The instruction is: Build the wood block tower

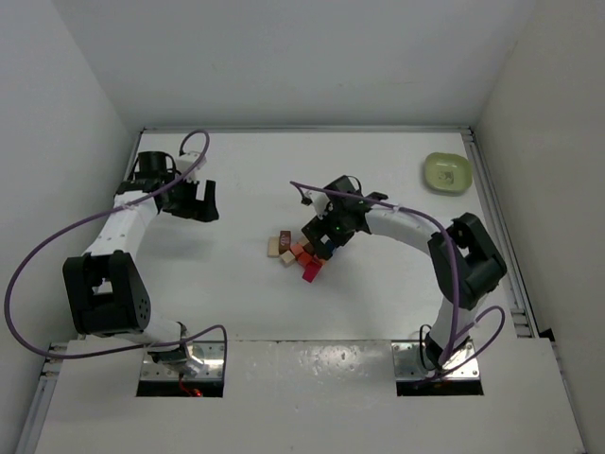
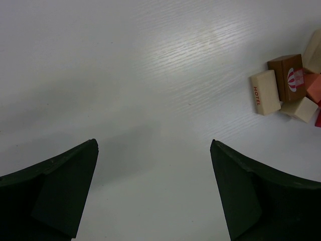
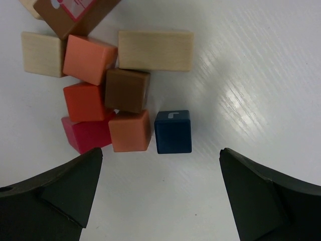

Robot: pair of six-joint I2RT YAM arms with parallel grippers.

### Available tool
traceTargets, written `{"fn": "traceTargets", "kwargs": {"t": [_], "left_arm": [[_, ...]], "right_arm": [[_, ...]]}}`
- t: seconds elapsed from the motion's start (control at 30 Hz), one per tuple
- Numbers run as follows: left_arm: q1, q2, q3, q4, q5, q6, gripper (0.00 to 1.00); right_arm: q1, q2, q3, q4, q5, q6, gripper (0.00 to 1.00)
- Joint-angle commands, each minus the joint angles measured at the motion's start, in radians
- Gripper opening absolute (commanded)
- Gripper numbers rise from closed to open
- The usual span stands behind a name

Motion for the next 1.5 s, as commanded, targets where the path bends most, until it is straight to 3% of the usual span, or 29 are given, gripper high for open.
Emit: {"fn": "traceTargets", "kwargs": {"t": [0.0,0.93,1.17,1.47], "left_arm": [[0.021,-0.008,-0.007,0.024,0.032,-0.003,1.0],[0.058,0.041,-0.007,0.024,0.059,-0.003,1.0],[0.067,0.059,-0.007,0.024,0.059,-0.003,1.0],[0.076,0.059,-0.007,0.024,0.059,-0.003,1.0]], "right_arm": [[0.022,0.026,0.022,0.016,0.022,-0.029,1.0],[0.057,0.141,0.064,0.023,0.065,-0.023,0.97],[0.057,0.16,0.091,0.016,0.052,-0.019,0.8],[0.056,0.141,0.044,0.0,0.049,-0.025,0.74]]}}
